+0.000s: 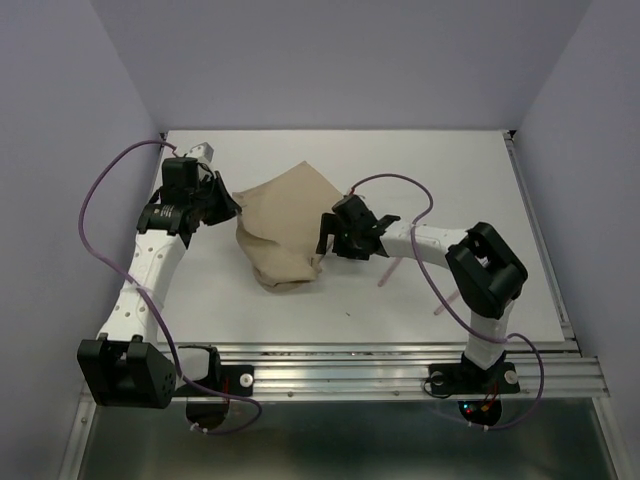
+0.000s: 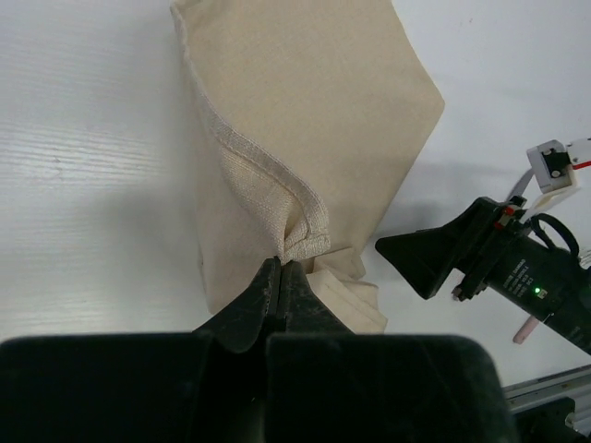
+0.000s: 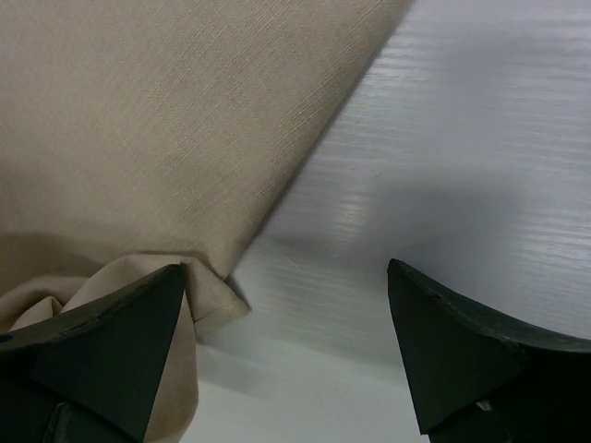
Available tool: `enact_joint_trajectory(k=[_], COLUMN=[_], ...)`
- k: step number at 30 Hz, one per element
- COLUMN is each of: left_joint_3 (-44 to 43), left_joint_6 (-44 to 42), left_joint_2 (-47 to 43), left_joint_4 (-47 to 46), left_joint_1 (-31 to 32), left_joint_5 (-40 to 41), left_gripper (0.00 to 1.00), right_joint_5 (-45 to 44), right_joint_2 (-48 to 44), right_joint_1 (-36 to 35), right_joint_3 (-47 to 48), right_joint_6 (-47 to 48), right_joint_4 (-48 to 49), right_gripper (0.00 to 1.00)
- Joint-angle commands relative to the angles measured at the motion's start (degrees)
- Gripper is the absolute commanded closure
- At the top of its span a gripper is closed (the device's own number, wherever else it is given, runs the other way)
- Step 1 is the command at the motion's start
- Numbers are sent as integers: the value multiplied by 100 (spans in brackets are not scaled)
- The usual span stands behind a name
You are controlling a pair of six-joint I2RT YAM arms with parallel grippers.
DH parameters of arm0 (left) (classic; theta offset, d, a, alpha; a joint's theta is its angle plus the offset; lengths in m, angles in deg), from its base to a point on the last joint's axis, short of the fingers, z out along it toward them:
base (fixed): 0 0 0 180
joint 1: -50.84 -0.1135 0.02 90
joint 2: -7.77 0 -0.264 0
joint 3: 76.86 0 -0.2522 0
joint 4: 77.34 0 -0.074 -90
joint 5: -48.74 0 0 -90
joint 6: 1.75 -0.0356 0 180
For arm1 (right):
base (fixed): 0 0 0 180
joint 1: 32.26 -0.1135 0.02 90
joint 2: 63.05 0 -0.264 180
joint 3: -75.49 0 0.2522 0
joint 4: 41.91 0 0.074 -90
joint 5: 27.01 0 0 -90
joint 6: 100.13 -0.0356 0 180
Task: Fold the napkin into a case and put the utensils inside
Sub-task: Flatten out the crumpled napkin at the center of the board.
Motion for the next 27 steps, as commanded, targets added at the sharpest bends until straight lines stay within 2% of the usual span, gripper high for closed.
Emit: enact_joint_trajectory(k=[1, 7, 13, 20, 25, 27], left_joint_3=[-251, -322, -260, -234, -137, -128], left_joint_6=[26, 97, 237, 264, 290, 334], left_joint_2=[-226, -182, -287, -358, -358, -358], left_joint_4=[-179, -135, -214, -188, -205, -197], left_joint_1=[-25, -25, -43, -60, -78, -87], left_joint_5=[125, 186, 353, 503, 494, 468], left_gripper=[100, 100, 100, 100, 100, 100], right_joint_5=[230, 477, 319, 310, 398, 179], right_joint_2=[70, 44, 238, 159, 351, 378], right_joint_1=[-198, -252, -488, -717, -841, -841], right_joint_3=[292, 178, 363, -59, -42, 37], right_joint_6=[-7, -191, -164, -323, -349, -314], right_joint_4=[340, 649, 253, 455, 534, 508], right_gripper=[6, 14, 25, 34, 46, 50])
